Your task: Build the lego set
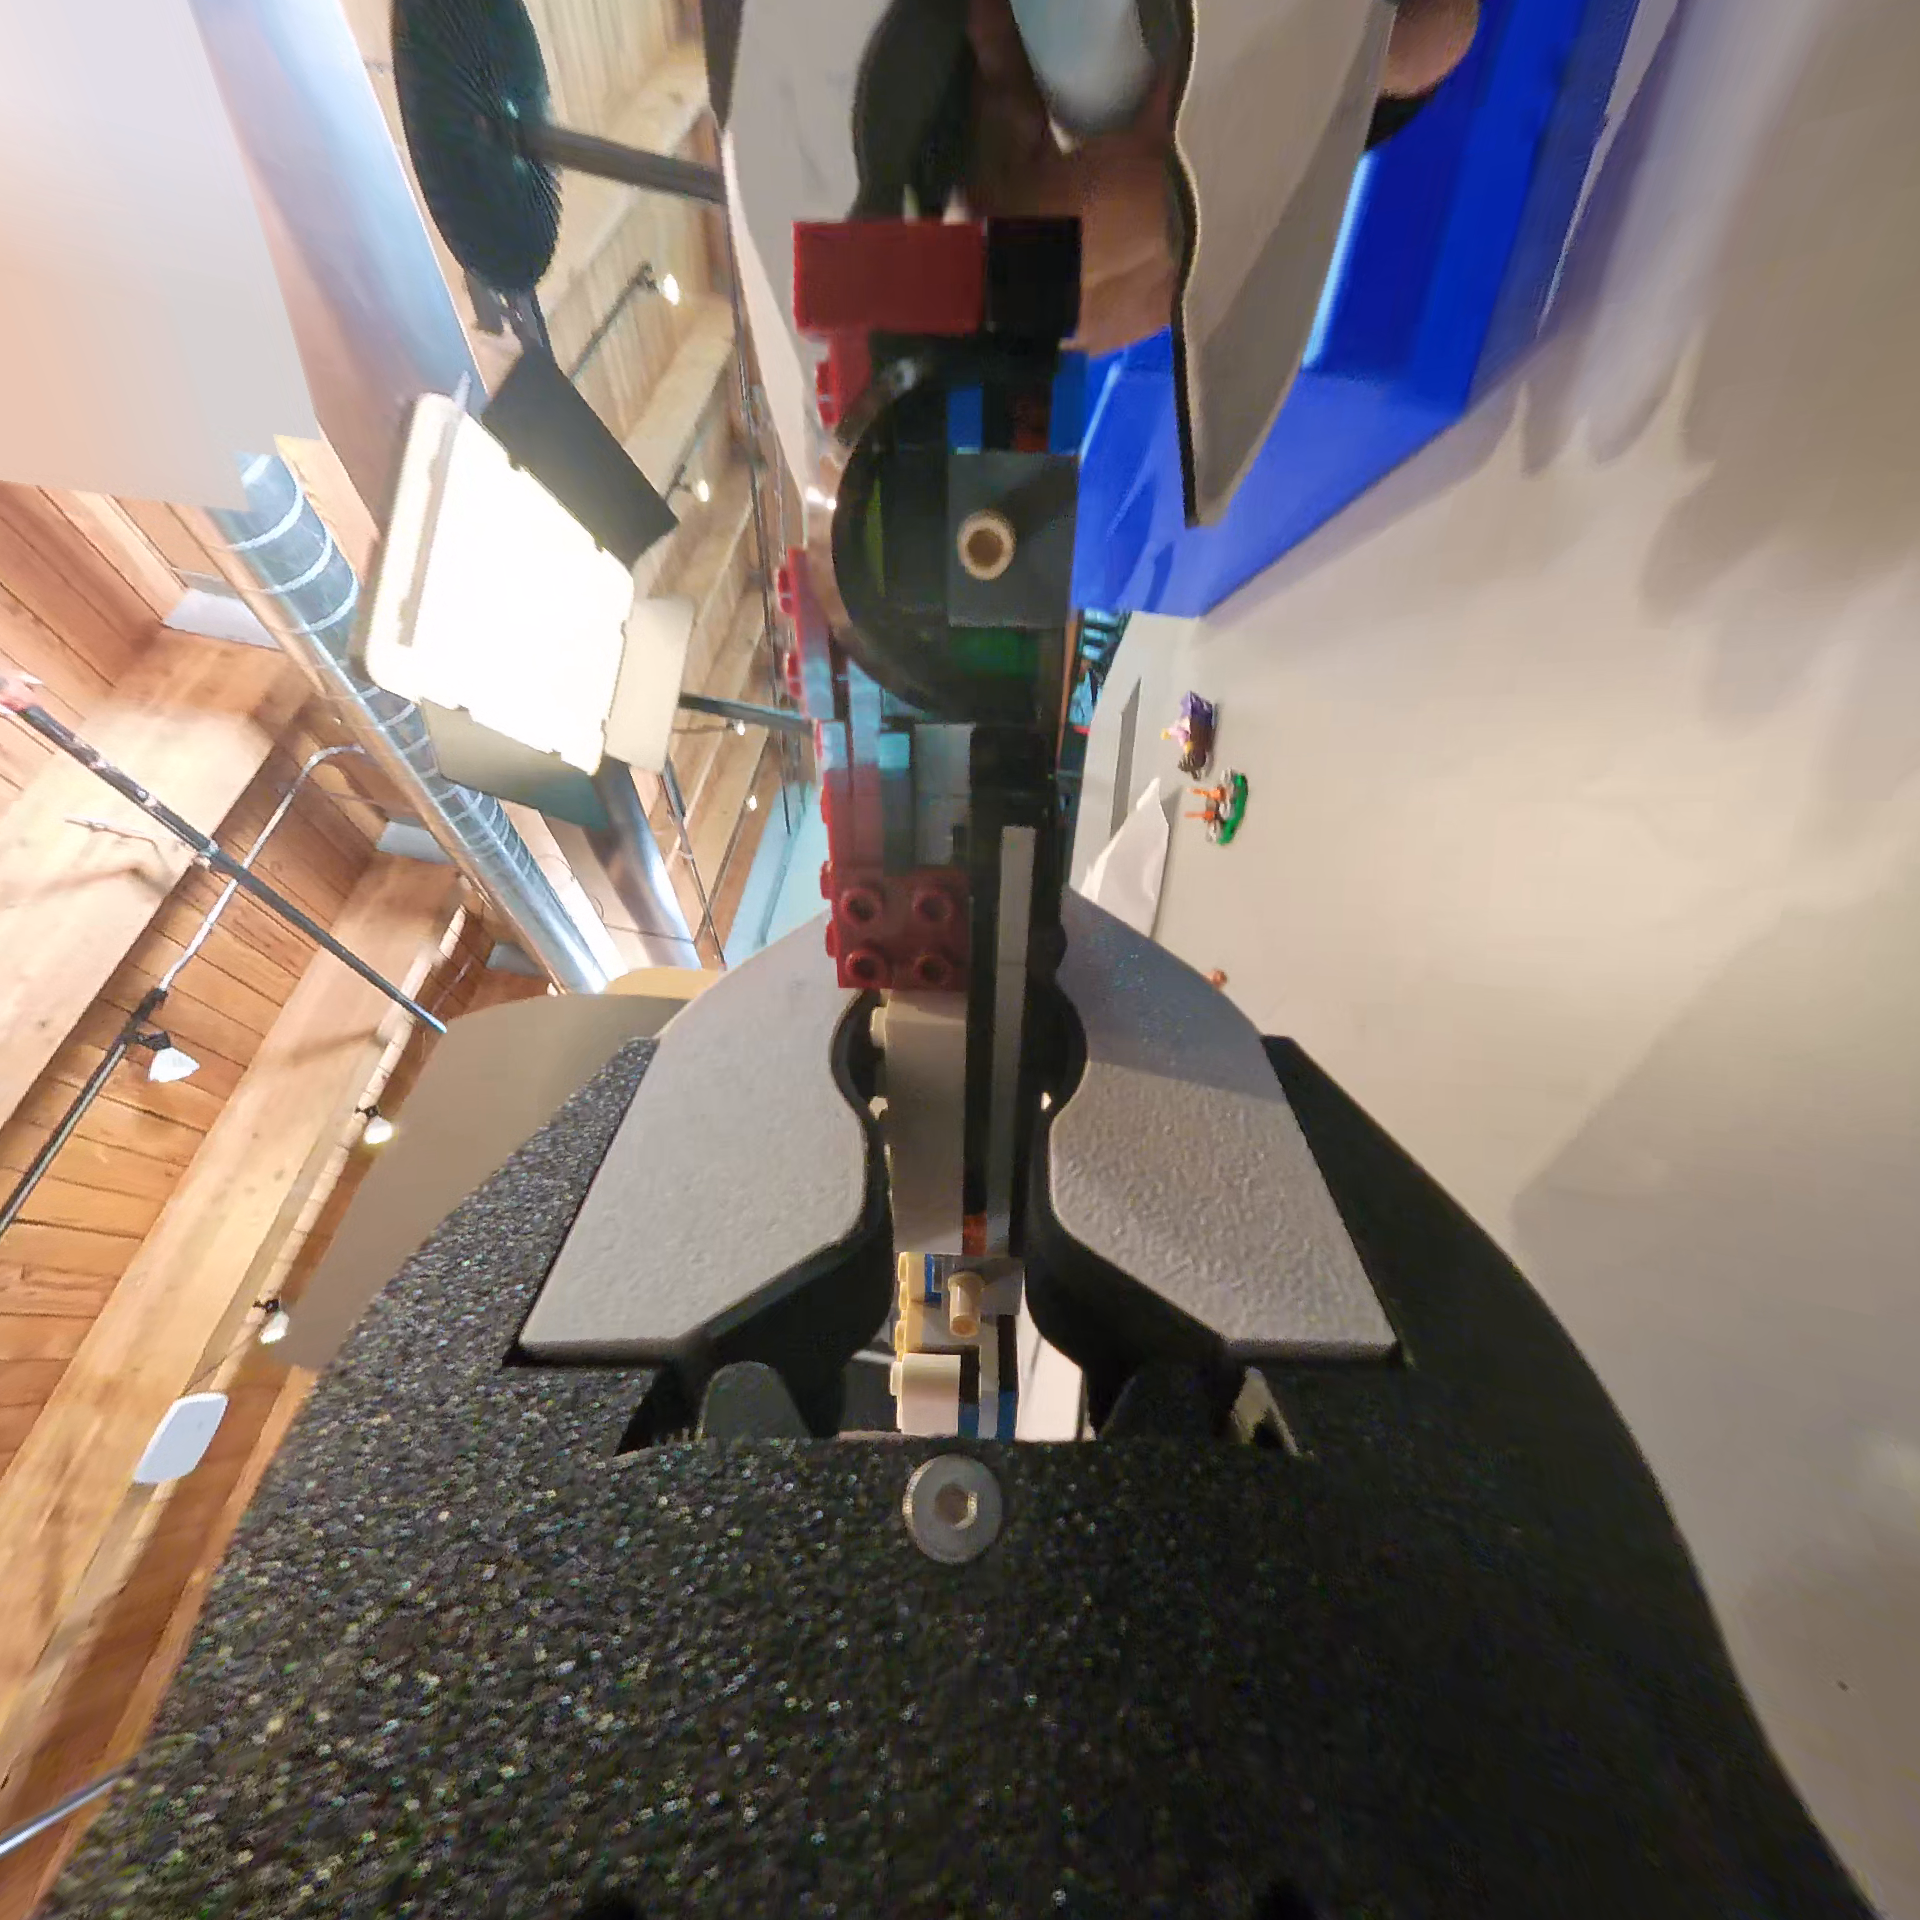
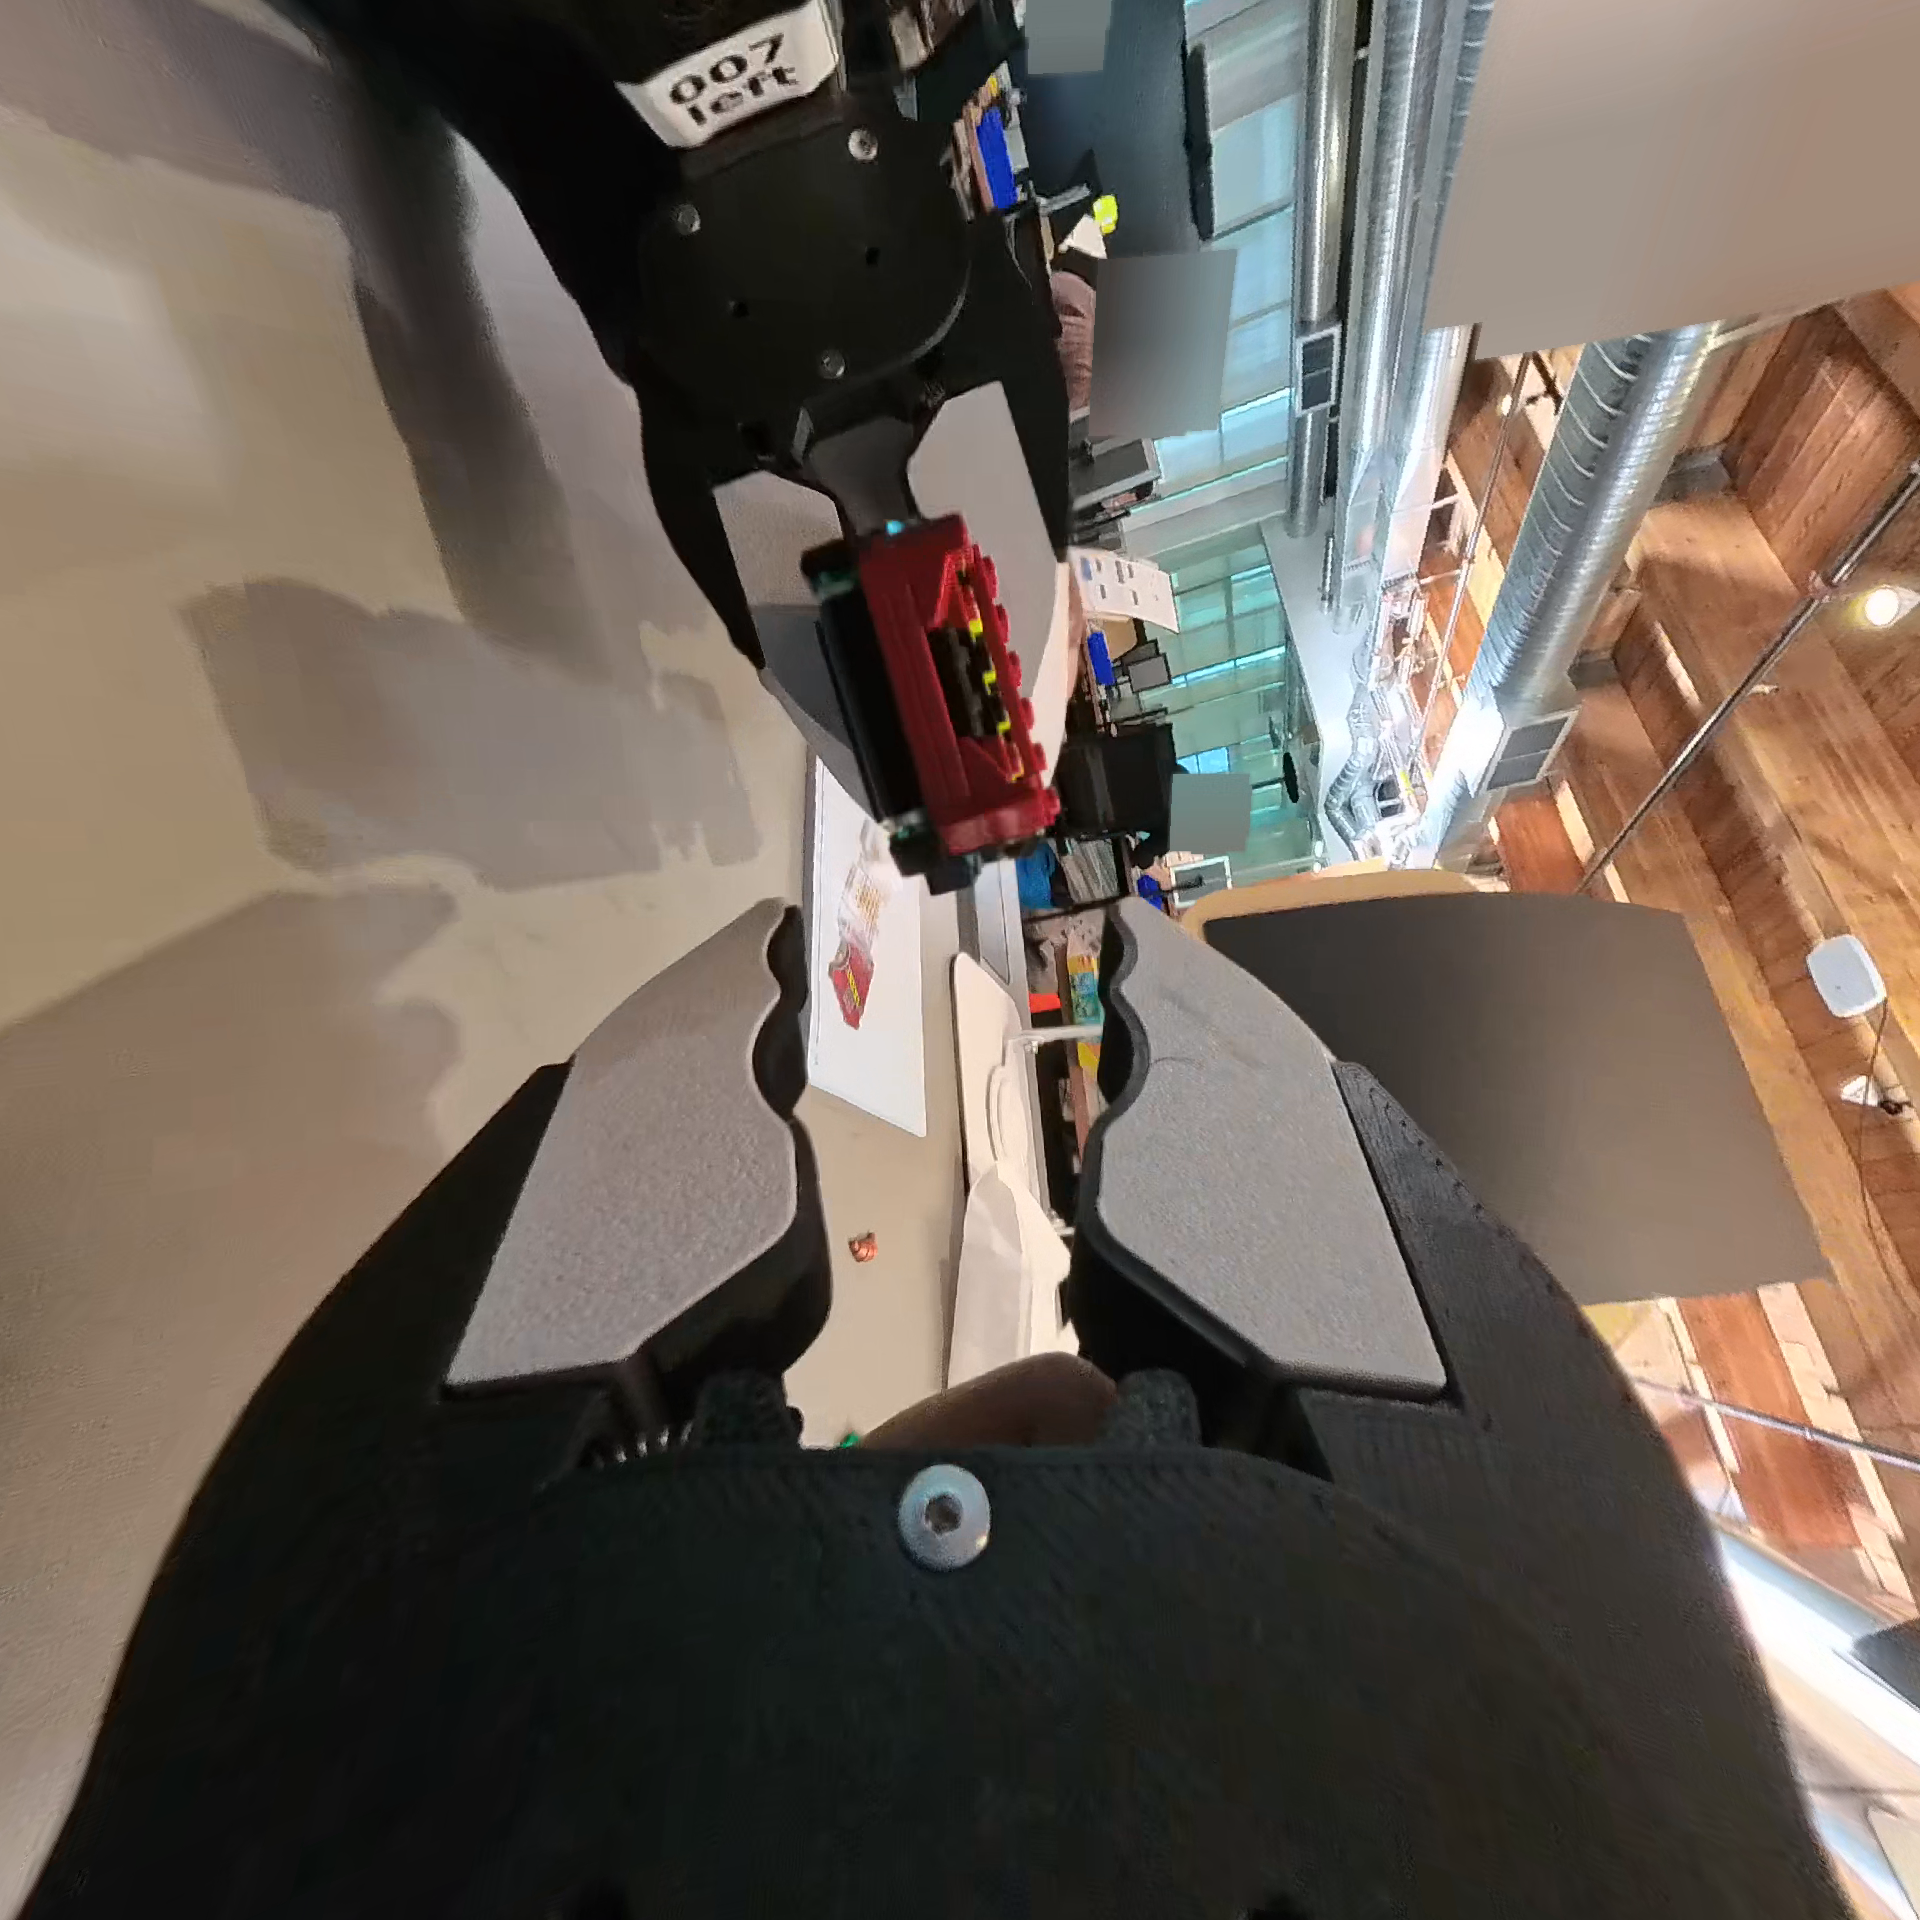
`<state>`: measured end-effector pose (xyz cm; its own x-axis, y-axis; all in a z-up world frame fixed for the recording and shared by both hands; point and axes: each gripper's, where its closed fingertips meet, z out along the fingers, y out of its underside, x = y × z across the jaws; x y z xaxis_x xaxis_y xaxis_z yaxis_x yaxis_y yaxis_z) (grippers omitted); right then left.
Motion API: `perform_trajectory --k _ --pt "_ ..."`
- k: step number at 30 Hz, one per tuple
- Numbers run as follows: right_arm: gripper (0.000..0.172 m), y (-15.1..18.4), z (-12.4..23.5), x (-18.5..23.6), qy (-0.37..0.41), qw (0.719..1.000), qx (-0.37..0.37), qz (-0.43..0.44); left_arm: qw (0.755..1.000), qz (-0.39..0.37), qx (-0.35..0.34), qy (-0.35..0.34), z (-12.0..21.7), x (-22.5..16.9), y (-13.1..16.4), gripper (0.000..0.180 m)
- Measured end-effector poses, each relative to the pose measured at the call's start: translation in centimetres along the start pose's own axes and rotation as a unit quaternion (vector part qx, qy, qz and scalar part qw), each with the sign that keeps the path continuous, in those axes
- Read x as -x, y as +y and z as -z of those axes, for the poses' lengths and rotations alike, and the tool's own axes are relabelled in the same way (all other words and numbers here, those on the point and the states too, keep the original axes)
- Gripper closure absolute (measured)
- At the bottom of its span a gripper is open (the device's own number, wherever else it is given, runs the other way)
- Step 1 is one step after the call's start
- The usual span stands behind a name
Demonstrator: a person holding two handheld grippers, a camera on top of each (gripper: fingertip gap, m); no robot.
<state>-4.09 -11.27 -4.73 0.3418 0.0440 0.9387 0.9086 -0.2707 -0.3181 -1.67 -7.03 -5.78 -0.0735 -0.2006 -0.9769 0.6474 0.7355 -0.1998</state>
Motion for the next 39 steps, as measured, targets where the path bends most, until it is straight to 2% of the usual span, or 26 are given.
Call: perform_trajectory --k 8,14,21,28,39 --pt "0.113 -3.4 1.9 -3.6 0.007 0.996 -0.088 -0.012 0.997 0.023 -0.071 0.005 0.2 3.2 -3.1 0.155" --pt "0.110 -5.9 2.9 -9.5 0.030 0.989 -0.141 -0.019 0.993 0.024 -0.117 0.000 -0.4 9.3 -4.4 0.155" --pt "0.109 -7.6 2.5 -13.0 0.018 0.984 -0.171 -0.035 0.985 0.028 -0.169 -0.023 -0.6 15.1 -5.7 0.155" --pt "0.109 -9.4 2.1 -15.0 0.007 0.979 -0.203 -0.030 0.979 0.039 -0.198 0.015 -0.9 16.0 -6.3 0.155" --pt "0.117 -11.0 3.5 -14.9 -0.006 0.971 -0.236 -0.026 0.973 0.059 -0.221 0.041 -1.5 15.4 -7.9 0.155"
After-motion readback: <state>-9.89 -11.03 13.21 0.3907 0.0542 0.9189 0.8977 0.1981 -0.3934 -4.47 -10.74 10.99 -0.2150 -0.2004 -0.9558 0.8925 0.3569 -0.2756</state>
